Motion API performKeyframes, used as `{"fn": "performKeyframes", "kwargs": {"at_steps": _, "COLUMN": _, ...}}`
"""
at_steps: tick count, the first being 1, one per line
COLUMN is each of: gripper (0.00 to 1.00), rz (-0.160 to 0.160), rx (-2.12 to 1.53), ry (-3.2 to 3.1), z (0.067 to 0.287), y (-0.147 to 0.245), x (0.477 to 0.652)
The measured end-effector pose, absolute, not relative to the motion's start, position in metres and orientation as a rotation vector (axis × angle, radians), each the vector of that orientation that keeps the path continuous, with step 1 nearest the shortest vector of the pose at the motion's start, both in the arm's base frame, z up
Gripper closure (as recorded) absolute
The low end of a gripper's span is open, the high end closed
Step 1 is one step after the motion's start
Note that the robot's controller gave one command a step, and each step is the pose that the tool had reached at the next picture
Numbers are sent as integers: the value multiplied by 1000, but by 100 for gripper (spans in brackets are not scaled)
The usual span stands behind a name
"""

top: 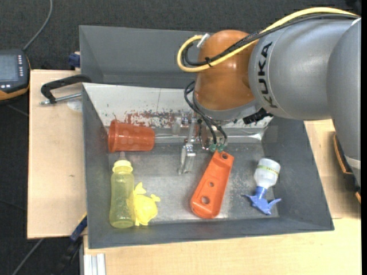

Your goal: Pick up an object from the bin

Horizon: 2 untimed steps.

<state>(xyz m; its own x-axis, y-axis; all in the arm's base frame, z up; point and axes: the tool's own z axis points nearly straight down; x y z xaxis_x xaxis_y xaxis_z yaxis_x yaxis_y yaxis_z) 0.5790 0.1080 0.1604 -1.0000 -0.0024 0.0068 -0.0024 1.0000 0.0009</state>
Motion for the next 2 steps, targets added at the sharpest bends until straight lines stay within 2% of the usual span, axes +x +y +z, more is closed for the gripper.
{"fn": "performKeyframes", "kwargs": {"at_steps": 1, "gripper": 0, "rz": -3, "rx": 2, "ry": -3143, "z": 165, "y": 108, "x": 581}}
{"fn": "performKeyframes", "kwargs": {"at_steps": 2, "gripper": 0, "rz": -5, "rx": -99, "ry": -3140, "z": 148, "y": 71, "x": 559}}
